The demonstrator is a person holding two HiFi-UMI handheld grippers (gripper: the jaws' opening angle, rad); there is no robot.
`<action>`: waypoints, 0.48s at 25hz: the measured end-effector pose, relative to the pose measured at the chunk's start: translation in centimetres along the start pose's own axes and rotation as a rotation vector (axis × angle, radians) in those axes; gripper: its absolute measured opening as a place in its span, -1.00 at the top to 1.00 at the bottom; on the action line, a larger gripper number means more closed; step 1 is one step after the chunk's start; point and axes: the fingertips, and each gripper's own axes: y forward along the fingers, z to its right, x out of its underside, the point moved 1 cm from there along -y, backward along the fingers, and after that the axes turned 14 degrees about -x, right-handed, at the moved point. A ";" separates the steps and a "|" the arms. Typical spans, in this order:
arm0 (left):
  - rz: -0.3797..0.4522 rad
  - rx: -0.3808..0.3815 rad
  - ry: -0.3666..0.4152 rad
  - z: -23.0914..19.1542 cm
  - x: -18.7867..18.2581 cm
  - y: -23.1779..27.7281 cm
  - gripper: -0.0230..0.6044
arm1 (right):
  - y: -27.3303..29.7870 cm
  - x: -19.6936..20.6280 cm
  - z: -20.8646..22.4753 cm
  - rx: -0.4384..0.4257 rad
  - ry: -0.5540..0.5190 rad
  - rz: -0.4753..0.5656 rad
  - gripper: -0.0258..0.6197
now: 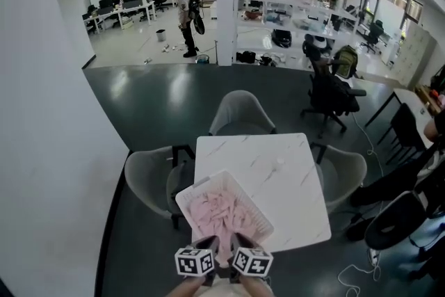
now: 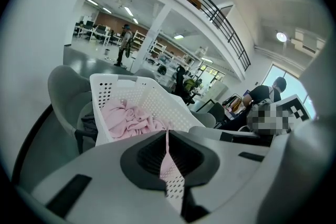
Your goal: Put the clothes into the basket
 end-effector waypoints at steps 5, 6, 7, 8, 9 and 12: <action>-0.009 0.004 0.023 0.5 1.5 -0.6 0.85 | -1.1 1.0 -0.5 0.009 -0.029 -0.003 0.80; -0.005 0.008 0.032 0.6 1.6 -0.7 0.85 | -1.2 1.1 -0.6 0.006 -0.036 -0.001 0.80; 0.001 0.012 0.042 0.8 1.5 -0.9 0.85 | -1.2 1.1 -0.7 0.000 -0.043 0.001 0.80; 0.009 0.015 0.053 0.9 1.2 -0.9 0.85 | -1.1 1.0 -0.7 -0.009 -0.050 0.001 0.80; 0.017 0.016 0.061 1.1 0.9 -1.0 0.85 | -0.8 0.9 -0.8 -0.020 -0.058 0.000 0.80; 0.021 0.018 0.065 1.3 0.8 -1.3 0.85 | -0.7 0.8 -0.8 -0.040 -0.087 -0.012 0.80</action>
